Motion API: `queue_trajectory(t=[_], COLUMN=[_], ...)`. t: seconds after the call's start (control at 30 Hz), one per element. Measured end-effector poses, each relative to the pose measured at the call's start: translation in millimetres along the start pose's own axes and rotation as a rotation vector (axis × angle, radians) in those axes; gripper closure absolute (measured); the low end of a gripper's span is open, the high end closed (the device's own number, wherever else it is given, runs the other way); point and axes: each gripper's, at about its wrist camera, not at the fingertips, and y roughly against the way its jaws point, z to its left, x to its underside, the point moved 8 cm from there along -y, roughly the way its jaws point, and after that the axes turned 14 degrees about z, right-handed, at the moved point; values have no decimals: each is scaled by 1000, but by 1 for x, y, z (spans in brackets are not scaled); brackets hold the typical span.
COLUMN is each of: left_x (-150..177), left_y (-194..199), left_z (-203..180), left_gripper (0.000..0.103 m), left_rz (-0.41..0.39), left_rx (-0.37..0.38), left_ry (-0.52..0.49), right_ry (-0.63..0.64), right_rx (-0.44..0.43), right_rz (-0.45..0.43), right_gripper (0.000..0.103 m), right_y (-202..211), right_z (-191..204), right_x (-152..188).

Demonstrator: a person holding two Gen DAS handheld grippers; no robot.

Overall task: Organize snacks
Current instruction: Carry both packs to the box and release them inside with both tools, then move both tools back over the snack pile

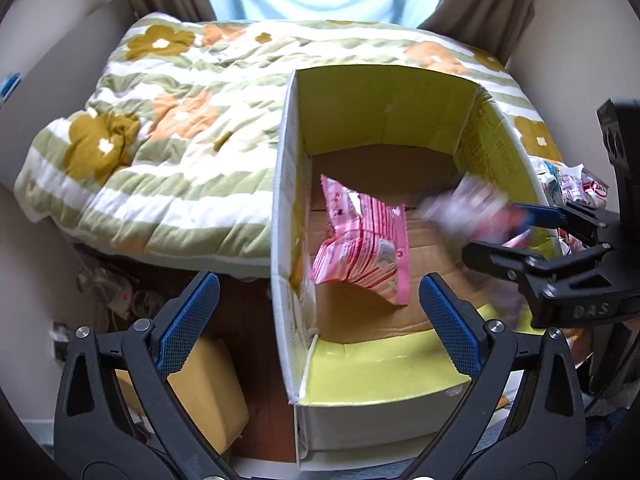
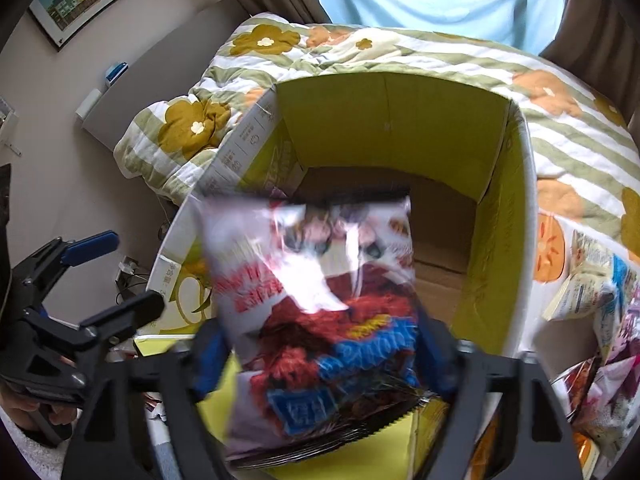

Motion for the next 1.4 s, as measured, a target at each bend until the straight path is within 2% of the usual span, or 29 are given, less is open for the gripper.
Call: queue_trajectory(t=[0.07, 0.27, 0.43, 0.67, 0.87, 0.93, 1.07, 1.2, 1.3, 1.4], left_x=[3, 13, 13, 5, 2, 3, 11, 15, 18, 24], left_y=[-2, 0, 10, 32, 44, 46, 49, 52, 48, 34], left_z=[2, 7, 5, -21, -74, -95, -138, -187, -228, -273], left_gripper=[3, 3, 3, 3, 3, 3, 3, 3, 3, 3], left_rz=[5, 1, -25, -86, -115, -111, -112, -127, -108, -83], left_rx=[13, 31, 59, 104, 160, 168, 196, 186, 181, 147], left_ry=[10, 30, 24, -76, -215, -247, -307, -368, -397, -437], right_ry=[-21, -35, 13, -3, -99, -147, -236, -303, -333, -343], right_rx=[-2, 16, -1, 41, 147, 202, 250, 267, 319, 329], right_rz=[-8, -38, -16, -130, -214, -244, -283, -331, -323, -309], right_gripper=[1, 1, 1, 1, 1, 1, 1, 1, 1, 1], right_y=[-2, 0, 11, 59, 103, 120, 144, 166, 176, 181], right_z=[-3, -5, 1, 4, -21, -40, -77, -110, -141, -162], right_x=[2, 11, 18, 29, 63, 81, 113, 145, 170, 190])
